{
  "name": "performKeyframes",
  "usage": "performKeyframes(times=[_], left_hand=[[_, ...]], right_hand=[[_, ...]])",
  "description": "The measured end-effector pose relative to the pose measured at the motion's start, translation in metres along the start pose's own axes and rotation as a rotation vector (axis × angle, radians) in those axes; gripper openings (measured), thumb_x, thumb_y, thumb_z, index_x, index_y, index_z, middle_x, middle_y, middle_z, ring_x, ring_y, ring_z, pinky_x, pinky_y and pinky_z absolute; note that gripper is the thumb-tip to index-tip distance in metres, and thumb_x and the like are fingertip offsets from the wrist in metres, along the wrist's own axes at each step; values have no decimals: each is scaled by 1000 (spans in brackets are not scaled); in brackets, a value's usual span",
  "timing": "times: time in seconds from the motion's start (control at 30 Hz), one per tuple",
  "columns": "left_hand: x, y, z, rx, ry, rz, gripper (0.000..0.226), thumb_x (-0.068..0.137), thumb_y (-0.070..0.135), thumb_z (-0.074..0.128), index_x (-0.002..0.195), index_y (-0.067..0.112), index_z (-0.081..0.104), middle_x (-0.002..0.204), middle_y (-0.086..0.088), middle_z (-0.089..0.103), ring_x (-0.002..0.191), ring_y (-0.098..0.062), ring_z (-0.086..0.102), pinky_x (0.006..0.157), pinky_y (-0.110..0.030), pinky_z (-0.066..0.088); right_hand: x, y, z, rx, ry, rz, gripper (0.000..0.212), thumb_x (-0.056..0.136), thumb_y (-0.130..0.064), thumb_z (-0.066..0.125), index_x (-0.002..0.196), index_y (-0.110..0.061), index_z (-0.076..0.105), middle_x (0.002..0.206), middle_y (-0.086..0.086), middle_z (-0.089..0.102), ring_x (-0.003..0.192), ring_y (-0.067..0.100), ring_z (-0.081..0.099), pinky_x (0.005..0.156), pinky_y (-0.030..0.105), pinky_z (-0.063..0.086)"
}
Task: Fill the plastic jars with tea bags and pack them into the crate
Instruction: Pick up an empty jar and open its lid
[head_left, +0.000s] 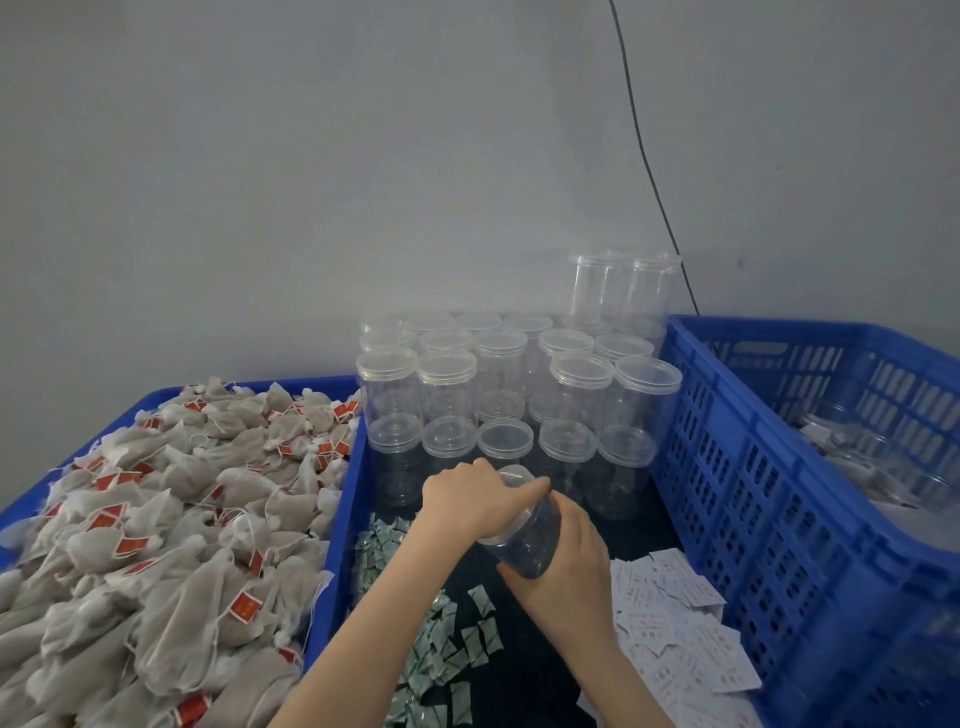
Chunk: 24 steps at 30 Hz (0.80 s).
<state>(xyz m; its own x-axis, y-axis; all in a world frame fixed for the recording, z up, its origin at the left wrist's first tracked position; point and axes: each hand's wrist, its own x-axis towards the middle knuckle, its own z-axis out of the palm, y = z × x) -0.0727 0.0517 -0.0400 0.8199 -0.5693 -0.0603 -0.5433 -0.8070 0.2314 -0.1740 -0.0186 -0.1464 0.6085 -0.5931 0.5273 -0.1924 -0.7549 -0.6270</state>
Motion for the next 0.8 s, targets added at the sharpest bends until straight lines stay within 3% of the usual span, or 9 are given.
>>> performKeyframes(times=[0.07, 0.17, 0.23, 0.3, 0.43, 0.6, 0.7, 0.73, 0.8], left_hand=[[1, -2, 0, -96, -85, 58, 99, 75, 86, 31, 145, 15, 31, 144, -13, 43, 129, -33, 44, 94, -42, 38], [2, -8, -9, -314, -421, 414, 98, 81, 67, 57, 149, 41, -9, 160, 4, -9, 147, -19, 2, 117, -46, 18], [7, -14, -15, -252, -446, 561, 102, 79, 46, 72, 149, 43, -2, 158, 12, 2, 144, -11, 11, 114, -35, 23], [12, -16, -16, -221, -344, 545, 92, 74, 42, 76, 147, 41, 20, 152, 7, 27, 134, -13, 30, 107, -33, 33], [5, -4, -4, -194, -95, 263, 83, 65, 77, 54, 134, 33, 39, 134, 1, 49, 115, -22, 51, 85, -34, 40], [0, 8, 0, -38, 87, 36, 87, 76, 81, 31, 132, 16, 45, 127, -10, 58, 115, -32, 55, 79, -38, 35], [-2, 10, -8, 31, 58, -29, 89, 82, 80, 23, 133, 11, 49, 130, -13, 57, 118, -33, 54, 83, -38, 36], [0, 7, -8, -19, -11, 9, 91, 83, 80, 23, 140, 12, 40, 140, -15, 49, 125, -34, 48, 92, -41, 36], [3, 1, -11, -283, -298, 196, 91, 84, 76, 35, 153, 26, 4, 159, -11, 12, 144, -30, 22, 112, -46, 23]], right_hand=[[0, 2, 0, -25, 12, -13, 93, 54, -32, 94, 132, -4, 53, 127, 8, 60, 117, 28, 59, 99, 44, 46], [2, 7, -5, 98, -36, 90, 96, 57, -36, 92, 138, -11, 46, 134, 2, 53, 124, 21, 52, 101, 41, 46], [2, 10, -7, 134, -67, 135, 97, 58, -38, 90, 140, -17, 41, 136, -5, 48, 125, 17, 49, 101, 38, 45], [2, 8, -7, 129, -79, 120, 96, 58, -38, 90, 139, -18, 42, 135, -6, 48, 124, 15, 49, 100, 37, 46], [1, 3, -2, 93, -10, 89, 99, 58, -34, 92, 140, -9, 44, 137, 3, 51, 127, 22, 50, 102, 45, 46], [4, 1, -2, -56, 91, -61, 98, 50, -31, 97, 132, -2, 51, 127, 13, 60, 116, 32, 61, 97, 48, 50], [2, -1, -3, -121, 130, -115, 100, 46, -31, 98, 128, -5, 48, 120, 15, 63, 108, 33, 65, 92, 50, 51], [2, 1, -2, -123, 123, -115, 99, 46, -31, 98, 128, -4, 49, 120, 14, 63, 108, 33, 64, 91, 50, 52], [1, 5, -2, -73, 87, -48, 98, 48, -30, 98, 130, -2, 52, 124, 14, 61, 114, 33, 61, 94, 51, 51]])
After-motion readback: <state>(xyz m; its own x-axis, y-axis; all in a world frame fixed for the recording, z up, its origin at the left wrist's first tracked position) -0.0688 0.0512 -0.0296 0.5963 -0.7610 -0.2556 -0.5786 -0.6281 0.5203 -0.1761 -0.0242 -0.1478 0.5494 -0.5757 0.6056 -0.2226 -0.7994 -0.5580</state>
